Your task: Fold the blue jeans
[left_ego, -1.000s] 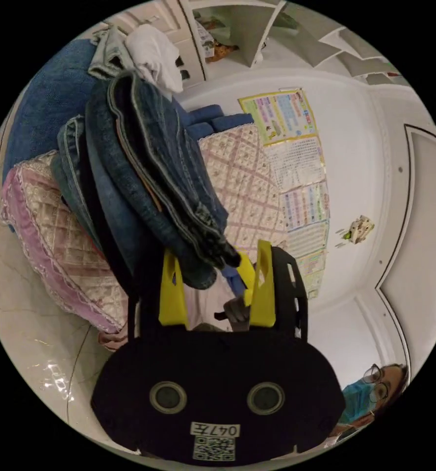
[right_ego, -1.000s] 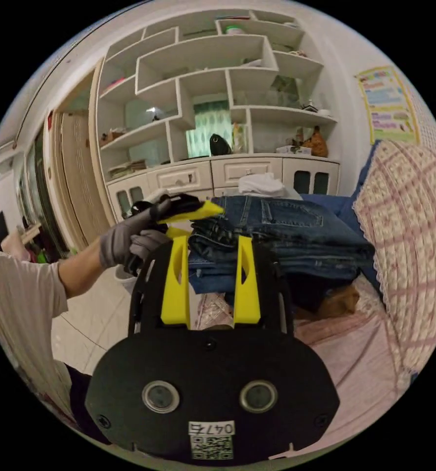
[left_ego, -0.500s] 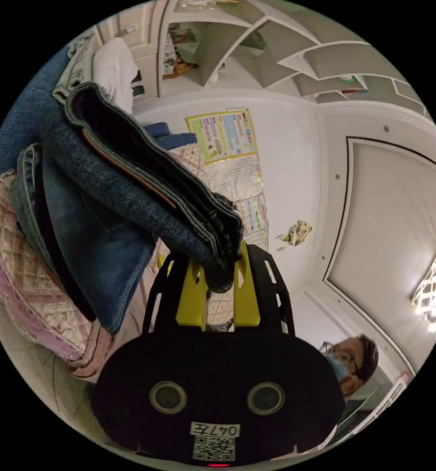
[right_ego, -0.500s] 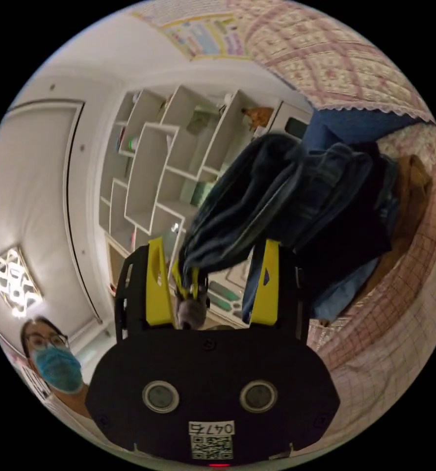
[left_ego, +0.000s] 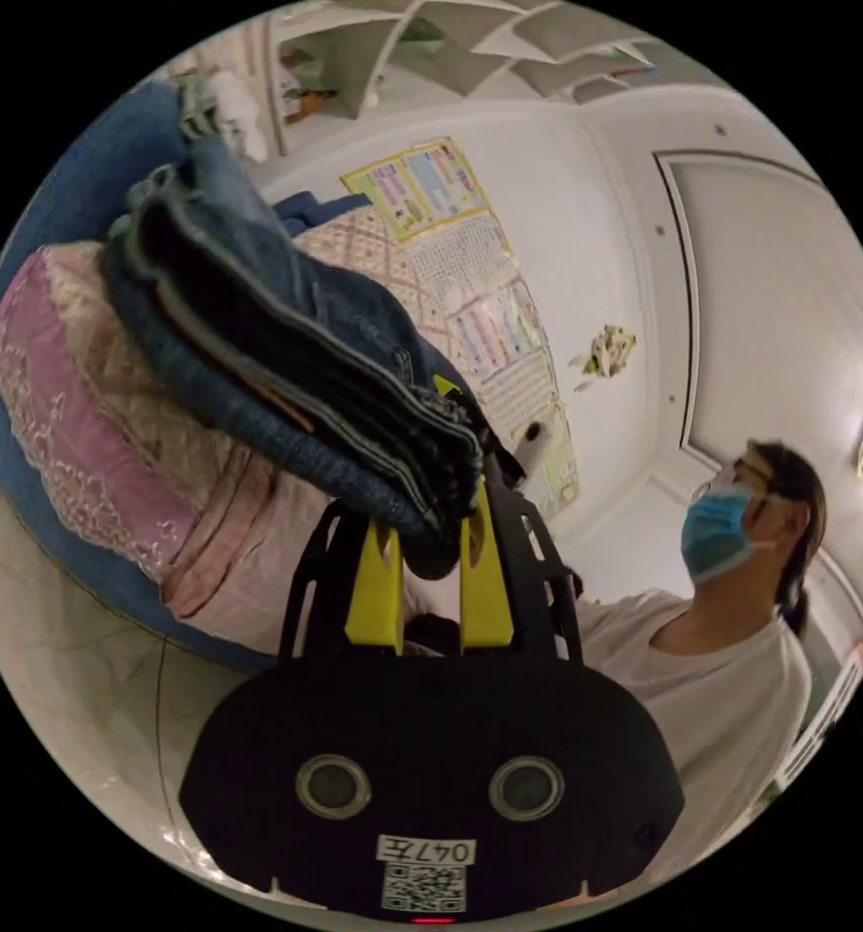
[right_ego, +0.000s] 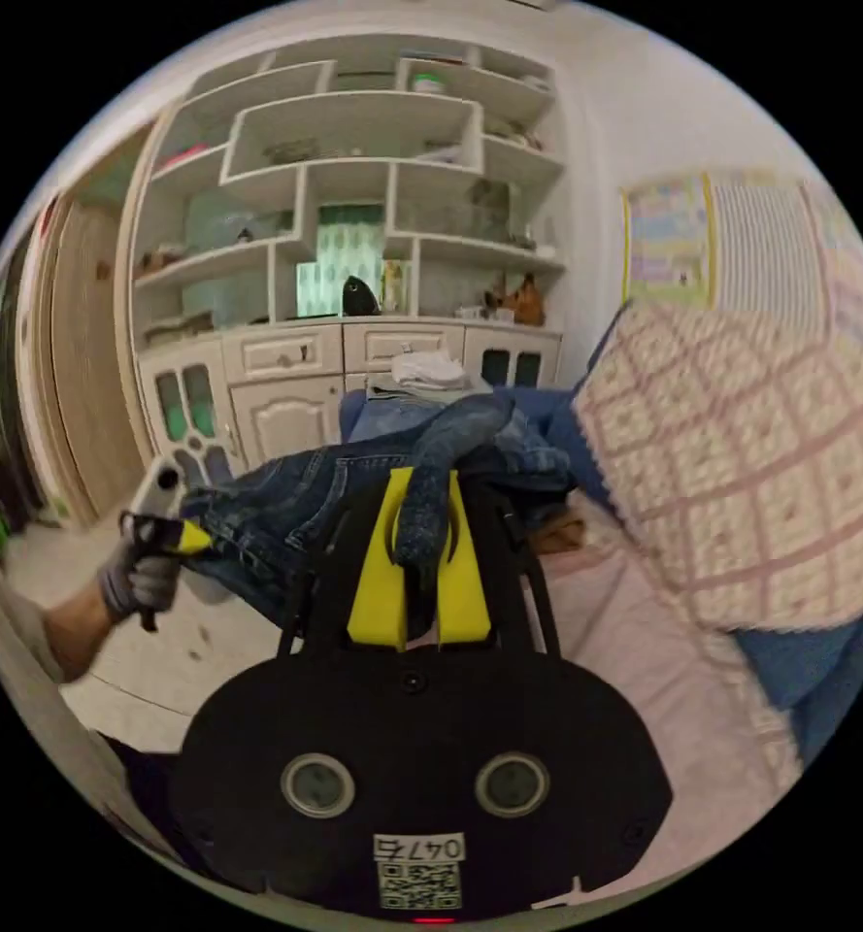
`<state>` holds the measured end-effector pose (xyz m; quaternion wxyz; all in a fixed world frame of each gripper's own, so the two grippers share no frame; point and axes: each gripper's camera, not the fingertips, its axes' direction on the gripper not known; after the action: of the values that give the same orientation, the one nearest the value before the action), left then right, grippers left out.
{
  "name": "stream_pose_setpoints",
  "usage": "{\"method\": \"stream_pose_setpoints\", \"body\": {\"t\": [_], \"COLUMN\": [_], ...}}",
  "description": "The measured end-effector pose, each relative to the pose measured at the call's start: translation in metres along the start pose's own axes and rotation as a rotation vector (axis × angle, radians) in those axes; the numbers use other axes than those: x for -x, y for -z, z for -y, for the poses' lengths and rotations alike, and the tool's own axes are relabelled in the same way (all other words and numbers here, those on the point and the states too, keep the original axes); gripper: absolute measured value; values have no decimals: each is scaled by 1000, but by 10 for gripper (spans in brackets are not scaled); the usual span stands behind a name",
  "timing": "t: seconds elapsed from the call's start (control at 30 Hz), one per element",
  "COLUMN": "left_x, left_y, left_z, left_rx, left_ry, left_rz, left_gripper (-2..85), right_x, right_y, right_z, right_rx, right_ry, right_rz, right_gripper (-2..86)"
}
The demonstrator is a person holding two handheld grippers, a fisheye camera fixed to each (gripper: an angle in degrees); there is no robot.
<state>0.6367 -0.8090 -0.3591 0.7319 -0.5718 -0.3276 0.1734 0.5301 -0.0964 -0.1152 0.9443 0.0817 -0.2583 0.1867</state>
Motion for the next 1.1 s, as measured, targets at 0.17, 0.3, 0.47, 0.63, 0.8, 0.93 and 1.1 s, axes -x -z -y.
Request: {"method": "stream_pose_setpoints", "body": {"t": [0.17,0.3,0.47,0.63,0.8,0.93,1.1], "left_x": [-130,-170,-203,-135,-106,-150,-212], "left_y": [-160,-358,-599,-774,-747,-685,-667], "left_z": [-43,-55,-41,-93,-195,-205,-229], "left_rx": [143,330,544,839,809,611,506], "left_ry": [-140,-113,-186,39,151,122,8], "left_rz": [-128,-329,-410,-189,38,101,260], "left_gripper": [77,75,77,98,141,141,132], "right_x": [48,26,-26,-68,-67,-34,17], "right_y": [146,217,282,276,325,332,280], "right_z": [-66,-112,-181,-254,-279,-279,-268], "right_rx": [-72,-48,-85,294,172,145,304], "right_ry": [194,108,-119,-363,-552,-361,-21], "right_rz": [-413,-603,-853,-843,-708,-772,-639], "right_gripper": [1,0,9,54,90,77,55]}}
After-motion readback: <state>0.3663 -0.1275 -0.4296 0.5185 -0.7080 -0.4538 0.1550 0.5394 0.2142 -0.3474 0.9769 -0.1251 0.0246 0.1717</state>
